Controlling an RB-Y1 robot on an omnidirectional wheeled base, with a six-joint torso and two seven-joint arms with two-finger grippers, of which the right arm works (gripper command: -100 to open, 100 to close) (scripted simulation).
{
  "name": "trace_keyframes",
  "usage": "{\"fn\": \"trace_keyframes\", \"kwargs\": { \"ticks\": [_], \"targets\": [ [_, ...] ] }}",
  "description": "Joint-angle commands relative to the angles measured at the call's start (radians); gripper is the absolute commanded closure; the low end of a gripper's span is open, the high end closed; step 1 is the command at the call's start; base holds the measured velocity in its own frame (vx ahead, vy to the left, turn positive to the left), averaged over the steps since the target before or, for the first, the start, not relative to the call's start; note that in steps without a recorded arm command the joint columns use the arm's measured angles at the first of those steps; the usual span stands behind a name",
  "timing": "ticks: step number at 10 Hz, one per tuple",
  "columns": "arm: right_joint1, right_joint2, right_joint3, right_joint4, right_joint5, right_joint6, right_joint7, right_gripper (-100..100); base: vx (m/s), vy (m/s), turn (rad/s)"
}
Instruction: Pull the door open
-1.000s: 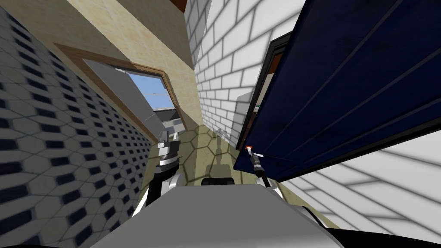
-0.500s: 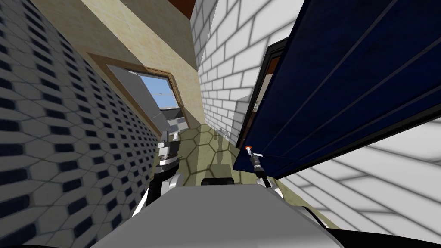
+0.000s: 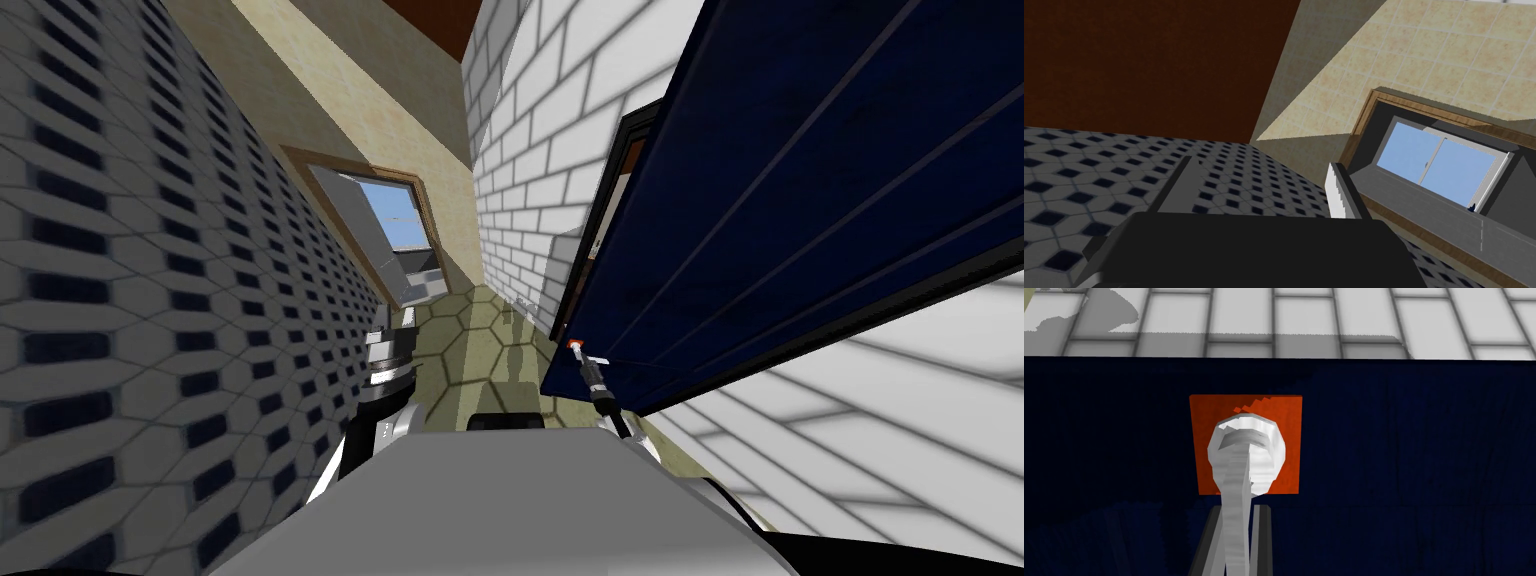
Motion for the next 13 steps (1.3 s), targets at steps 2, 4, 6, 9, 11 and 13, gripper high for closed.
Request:
{"fn": "trace_keyframes", "kwargs": {
  "ticks": [2, 4, 6, 9, 11, 13],
  "targets": [
    [0.007, -0.016, 0.022, 0.0, -0.01, -0.012, -0.009, 100, -0.215, -0.049, 0.103],
    [0.0, -0.012, 0.027, 0.009, -0.008, -0.016, -0.009, 100, -0.143, -0.022, 0.043],
    [0.023, -0.028, 0.045, 0.01, 0.002, -0.046, -0.031, 100, -0.159, -0.038, 0.109],
    [0.056, -0.058, 0.069, 0.008, 0.016, -0.096, -0.067, 100, -0.178, -0.054, 0.108],
    [0.077, -0.077, 0.084, 0.007, 0.025, -0.126, -0.089, 100, -0.217, -0.084, 0.111],
    [0.086, -0.079, 0.091, -0.005, 0.029, -0.126, -0.095, 100, -0.149, -0.03, 0.051]
  ]
}}
